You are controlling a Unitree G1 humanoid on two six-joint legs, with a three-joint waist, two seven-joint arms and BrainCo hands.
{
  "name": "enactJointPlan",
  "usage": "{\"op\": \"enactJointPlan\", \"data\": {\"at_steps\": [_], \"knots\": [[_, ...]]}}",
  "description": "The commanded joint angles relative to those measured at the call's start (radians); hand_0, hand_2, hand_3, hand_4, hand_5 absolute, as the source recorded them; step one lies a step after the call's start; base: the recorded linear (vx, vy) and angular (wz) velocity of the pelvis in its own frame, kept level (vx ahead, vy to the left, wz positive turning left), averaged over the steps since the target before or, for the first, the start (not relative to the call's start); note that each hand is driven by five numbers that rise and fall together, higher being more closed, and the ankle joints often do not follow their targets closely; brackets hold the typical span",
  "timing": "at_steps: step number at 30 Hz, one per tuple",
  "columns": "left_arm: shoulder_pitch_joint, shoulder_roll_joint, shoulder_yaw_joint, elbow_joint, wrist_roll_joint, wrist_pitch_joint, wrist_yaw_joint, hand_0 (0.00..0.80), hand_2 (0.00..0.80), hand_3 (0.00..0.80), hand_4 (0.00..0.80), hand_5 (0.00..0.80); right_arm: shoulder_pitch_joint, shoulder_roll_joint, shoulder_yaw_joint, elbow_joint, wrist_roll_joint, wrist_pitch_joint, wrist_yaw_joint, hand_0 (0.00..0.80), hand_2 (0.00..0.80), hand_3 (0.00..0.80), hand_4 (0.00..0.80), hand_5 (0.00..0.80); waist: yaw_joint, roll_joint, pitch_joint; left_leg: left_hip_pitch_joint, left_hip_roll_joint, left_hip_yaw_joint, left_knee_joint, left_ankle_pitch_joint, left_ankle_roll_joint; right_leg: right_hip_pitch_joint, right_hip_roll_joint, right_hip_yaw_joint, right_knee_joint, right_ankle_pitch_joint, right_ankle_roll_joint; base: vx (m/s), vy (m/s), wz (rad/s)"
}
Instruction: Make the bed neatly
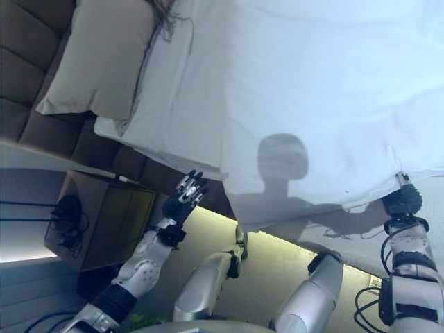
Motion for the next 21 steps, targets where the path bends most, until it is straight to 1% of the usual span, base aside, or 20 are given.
{"op": "enactJointPlan", "data": {"at_steps": [1, 2, 3, 6, 8, 9, 12, 15, 18, 21], "knots": [[-0.001, 0.032, 0.01, -0.074, -0.011, -0.041, -0.019, 0.0, 0.0, 0.0, 0.0, 0.0, -0.011, -0.005, -0.028, 0.024, -0.015, -0.008, 0.036, 0.8, 0.8, 0.8, 0.8, 0.8, 0.018, -0.025, 0.002, 0.032, 0.093, -0.042, 0.163, -0.149, -0.027, 0.14, -0.056, 0.046, -0.421, 0.389, 0.167, 0.082, -0.096, 0.08], [0.003, 0.035, 0.011, -0.073, -0.007, -0.037, -0.016, 0.0, 0.0, 0.0, 0.0, 0.0, 0.008, 0.009, -0.022, 0.025, -0.026, -0.022, 0.041, 0.8, 0.8, 0.8, 0.8, 0.8, 0.02, -0.033, -0.003, 0.041, 0.095, -0.041, 0.167, -0.153, -0.027, 0.158, -0.057, 0.041, -0.422, 0.388, 0.167, 0.024, -0.102, 0.07], [0.008, 0.037, 0.011, -0.075, -0.003, -0.034, -0.012, 0.0, 0.0, 0.0, 0.0, 0.0, 0.03, 0.025, -0.017, 0.02, -0.044, -0.038, 0.049, 0.8, 0.8, 0.8, 0.8, 0.8, 0.019, -0.044, -0.006, 0.045, 0.095, -0.03, 0.168, -0.135, -0.02, 0.173, -0.063, 0.023, -0.432, 0.406, 0.155, 0.041, -0.099, 0.06], [0.027, 0.04, 0.022, -0.075, 0.013, -0.022, 0.006, 0.0, 0.0, 0.0, 0.0, 0.0, 0.086, 0.075, 0.01, -0.012, -0.106, -0.078, 0.052, 0.8, 0.8, 0.8, 0.8, 0.8, 0.025, -0.072, -0.03, 0.091, 0.096, -0.034, 0.162, -0.143, -0.016, 0.242, -0.058, 0.008, -0.45, 0.403, 0.155, 0.116, -0.095, 0.06], [0.042, 0.042, 0.035, -0.078, 0.026, -0.006, 0.029, 0.0, 0.0, 0.0, 0.0, 0.0, 0.119, 0.127, 0.049, -0.064, -0.177, -0.115, 0.039, 0.8, 0.8, 0.8, 0.8, 0.8, 0.031, -0.097, -0.049, 0.133, 0.097, -0.038, 0.151, -0.15, -0.014, 0.298, -0.049, -0.005, -0.466, 0.399, 0.155, 0.151, -0.104, -0.03], [0.045, 0.044, 0.037, -0.079, 0.026, -0.007, 0.031, 0.0, 0.0, 0.0, 0.0, 0.0, 0.123, 0.134, 0.053, -0.071, -0.182, -0.121, 0.034, 0.8, 0.8, 0.8, 0.8, 0.8, 0.031, -0.1, -0.05, 0.139, 0.098, -0.04, 0.148, -0.15, -0.014, 0.307, -0.048, -0.008, -0.47, 0.399, 0.155, 0.119, -0.09, -0.07], [0.072, 0.049, 0.061, -0.082, 0.051, 0.01, 0.057, 0.0, 0.0, 0.0, 0.0, 0.0, 0.165, 0.2, 0.116, -0.172, -0.259, -0.148, 0.009, 0.8, 0.8, 0.8, 0.8, 0.8, 0.042, -0.134, -0.07, 0.194, 0.103, -0.047, 0.129, -0.155, -0.011, 0.379, -0.031, -0.025, -0.496, 0.395, 0.156, 0.138, -0.117, -0.05], [0.107, 0.052, 0.088, -0.081, 0.096, 0.029, 0.075, 0.0, 0.0, 0.0, 0.0, 0.0, 0.204, 0.275, 0.184, -0.284, -0.309, -0.15, -0.003, 0.8, 0.8, 0.8, 0.8, 0.8, 0.059, -0.167, -0.095, 0.254, 0.114, -0.056, 0.098, -0.151, -0.013, 0.462, -0.006, -0.051, -0.531, 0.392, 0.157, 0.17, -0.144, -0.07], [0.136, 0.051, 0.108, -0.075, 0.141, 0.053, 0.098, 0.0, 0.0, 0.0, 0.0, 0.0, 0.229, 0.333, 0.249, -0.38, -0.345, -0.145, -0.039, 0.8, 0.8, 0.8, 0.8, 0.8, 0.074, -0.185, -0.119, 0.303, 0.124, -0.066, 0.072, -0.145, -0.016, 0.528, 0.011, -0.073, -0.555, 0.388, 0.157, 0.143, -0.09, 0.0], [0.149, 0.05, 0.127, -0.069, 0.18, 0.083, 0.116, 0.0, 0.0, 0.0, 0.0, 0.0, 0.241, 0.383, 0.312, -0.473, -0.387, -0.141, -0.085, 0.8, 0.8, 0.8, 0.8, 0.8, 0.083, -0.199, -0.138, 0.342, 0.126, -0.063, 0.043, -0.135, -0.021, 0.578, 0.023, -0.09, -0.584, 0.387, 0.159, 0.088, -0.058, 0.07]]}}
